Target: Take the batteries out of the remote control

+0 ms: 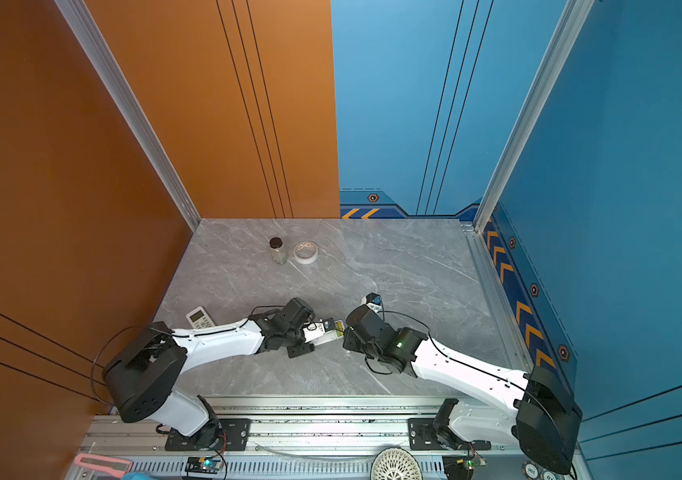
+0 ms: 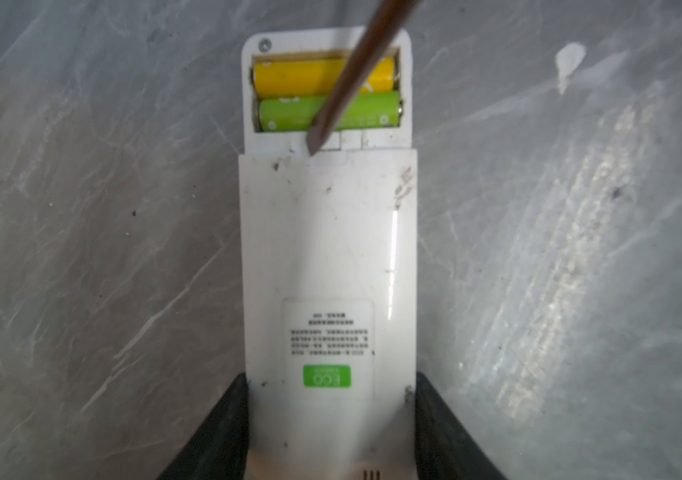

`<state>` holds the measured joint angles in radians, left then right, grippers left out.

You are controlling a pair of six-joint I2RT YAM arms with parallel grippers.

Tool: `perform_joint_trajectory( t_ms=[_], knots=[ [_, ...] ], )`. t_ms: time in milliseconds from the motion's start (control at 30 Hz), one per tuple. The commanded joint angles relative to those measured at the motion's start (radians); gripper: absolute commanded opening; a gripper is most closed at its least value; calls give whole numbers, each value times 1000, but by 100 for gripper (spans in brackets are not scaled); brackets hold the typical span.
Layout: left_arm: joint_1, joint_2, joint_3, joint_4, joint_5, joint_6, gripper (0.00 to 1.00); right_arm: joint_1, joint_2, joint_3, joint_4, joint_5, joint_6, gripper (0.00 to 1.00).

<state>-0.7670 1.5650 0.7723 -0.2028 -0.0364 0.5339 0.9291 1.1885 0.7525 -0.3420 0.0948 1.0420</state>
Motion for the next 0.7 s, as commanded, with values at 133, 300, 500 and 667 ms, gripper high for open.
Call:
perform_joint_trajectory(
  t_ms=[133, 300, 500, 667],
  knots=[
    [-5, 36, -51, -69, -32, 11, 12, -12, -15, 89, -198, -46, 48, 0],
    [-8, 36, -56, -61, -40, 10, 12, -30, -21, 95, -209, -44, 50, 0],
    [-8, 35, -58, -55, -43, 10, 12, -37, -10, 107, -219, -53, 56, 0],
    [-8, 34, -62, -50, -43, 10, 12, -47, -14, 94, -195, -43, 64, 0]
  ],
)
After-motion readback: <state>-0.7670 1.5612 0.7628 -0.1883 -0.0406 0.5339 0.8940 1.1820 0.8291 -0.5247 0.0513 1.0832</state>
